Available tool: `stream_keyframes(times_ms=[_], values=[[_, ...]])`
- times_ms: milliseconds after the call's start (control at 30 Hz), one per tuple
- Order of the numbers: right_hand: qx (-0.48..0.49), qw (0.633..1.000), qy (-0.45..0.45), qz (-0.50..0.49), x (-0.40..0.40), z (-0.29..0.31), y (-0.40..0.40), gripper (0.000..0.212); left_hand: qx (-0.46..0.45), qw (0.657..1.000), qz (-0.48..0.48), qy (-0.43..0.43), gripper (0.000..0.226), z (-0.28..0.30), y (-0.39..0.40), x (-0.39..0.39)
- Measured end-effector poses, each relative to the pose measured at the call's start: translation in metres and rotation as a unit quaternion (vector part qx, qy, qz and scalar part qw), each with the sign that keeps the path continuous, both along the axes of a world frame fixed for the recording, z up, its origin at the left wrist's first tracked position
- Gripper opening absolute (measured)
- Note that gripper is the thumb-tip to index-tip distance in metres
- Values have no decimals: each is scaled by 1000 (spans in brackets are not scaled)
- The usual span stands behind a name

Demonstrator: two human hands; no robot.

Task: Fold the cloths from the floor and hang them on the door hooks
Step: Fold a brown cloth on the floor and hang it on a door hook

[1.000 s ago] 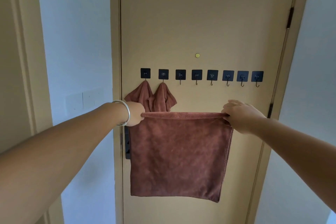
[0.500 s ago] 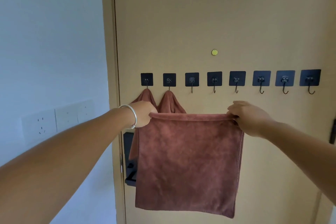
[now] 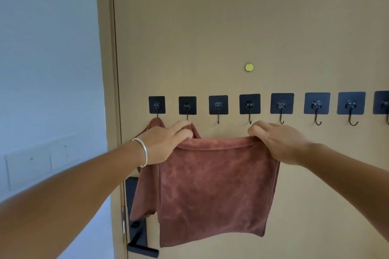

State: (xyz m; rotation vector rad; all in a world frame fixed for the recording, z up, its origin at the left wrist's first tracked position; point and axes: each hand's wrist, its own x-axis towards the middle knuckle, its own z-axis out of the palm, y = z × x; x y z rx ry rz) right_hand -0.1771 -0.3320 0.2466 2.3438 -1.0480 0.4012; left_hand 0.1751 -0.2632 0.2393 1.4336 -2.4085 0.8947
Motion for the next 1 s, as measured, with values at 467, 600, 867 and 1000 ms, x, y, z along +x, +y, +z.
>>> stream_keyframes(times_ms=[467,600,867,1000], values=[[-23,998,58,-27,25,47,-4,24,45,996,40,71,78,30,-63,7],[-17,992,119,31,42,53,0,45,62,988,79,121,91,32,-81,-2],[-69,966,153,-196,67,61,-28,45,31,988,121,87,62,39,-107,-25],[-20,964,66,-257,94,40,-43,47,23,986,151,70,67,30,-108,-46]])
